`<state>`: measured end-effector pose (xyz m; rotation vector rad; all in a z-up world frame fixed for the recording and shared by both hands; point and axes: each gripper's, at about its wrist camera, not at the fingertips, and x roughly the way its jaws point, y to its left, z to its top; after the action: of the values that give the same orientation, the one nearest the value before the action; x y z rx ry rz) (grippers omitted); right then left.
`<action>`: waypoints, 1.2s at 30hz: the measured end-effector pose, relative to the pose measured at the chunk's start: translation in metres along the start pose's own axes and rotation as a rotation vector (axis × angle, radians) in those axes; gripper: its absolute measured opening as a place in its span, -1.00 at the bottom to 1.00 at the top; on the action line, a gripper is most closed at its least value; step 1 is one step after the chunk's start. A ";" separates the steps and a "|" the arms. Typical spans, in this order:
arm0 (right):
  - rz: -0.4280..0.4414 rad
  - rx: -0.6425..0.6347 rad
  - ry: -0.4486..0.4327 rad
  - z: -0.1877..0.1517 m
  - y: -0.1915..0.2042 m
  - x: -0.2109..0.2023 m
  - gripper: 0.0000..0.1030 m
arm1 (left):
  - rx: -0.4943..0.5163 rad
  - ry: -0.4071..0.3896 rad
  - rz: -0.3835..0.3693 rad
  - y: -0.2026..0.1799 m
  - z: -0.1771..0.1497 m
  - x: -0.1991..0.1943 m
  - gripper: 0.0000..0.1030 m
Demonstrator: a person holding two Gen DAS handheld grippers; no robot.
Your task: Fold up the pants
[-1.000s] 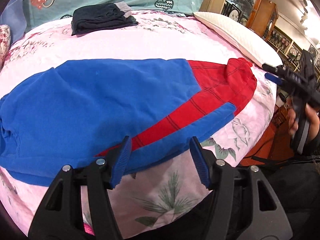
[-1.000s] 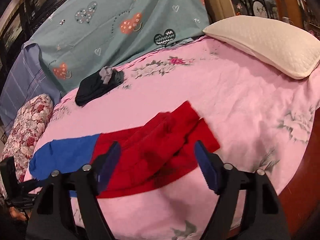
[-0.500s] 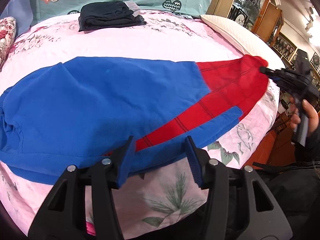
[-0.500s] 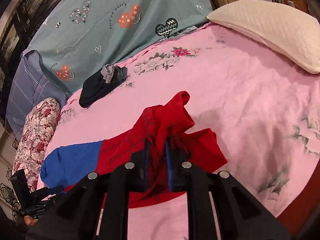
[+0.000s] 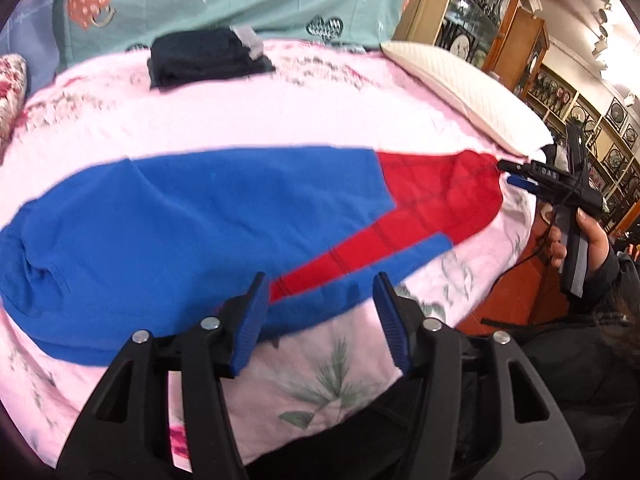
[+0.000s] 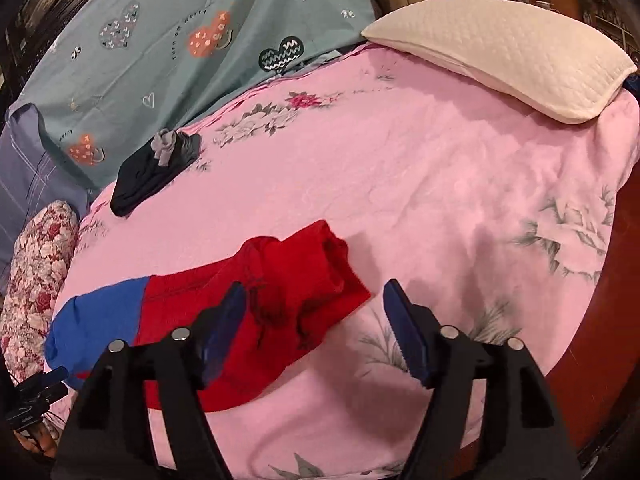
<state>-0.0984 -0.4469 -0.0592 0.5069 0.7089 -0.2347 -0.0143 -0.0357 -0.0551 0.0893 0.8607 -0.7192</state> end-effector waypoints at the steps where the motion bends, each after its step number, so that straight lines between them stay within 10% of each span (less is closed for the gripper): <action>1: 0.006 0.010 0.011 0.001 -0.003 0.003 0.44 | -0.004 0.003 0.006 0.000 0.001 0.003 0.15; 6: 0.041 -0.001 0.091 0.002 0.003 0.039 0.43 | -0.031 0.089 0.051 0.012 -0.001 0.045 0.14; 10: 0.138 -0.038 0.121 0.005 0.012 0.055 -0.49 | -0.026 0.072 0.060 0.012 -0.001 0.046 0.16; 21: 0.386 -0.157 -0.092 0.109 0.066 0.005 -0.61 | -0.155 -0.062 0.084 0.005 0.031 0.061 0.27; 24: 0.330 -0.168 -0.097 0.127 0.059 0.020 -0.60 | -0.171 -0.081 0.110 0.003 0.039 0.074 0.44; 30: 0.089 -0.084 0.204 0.089 0.007 0.125 -0.25 | -0.177 -0.017 0.120 0.004 0.038 0.082 0.43; 36: -0.040 -0.134 -0.033 0.096 0.016 0.068 0.10 | -0.148 -0.092 0.205 0.021 0.029 0.010 0.44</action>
<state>0.0114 -0.4856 -0.0368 0.3609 0.6978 -0.2311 0.0217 -0.0353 -0.0477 0.0113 0.8011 -0.4623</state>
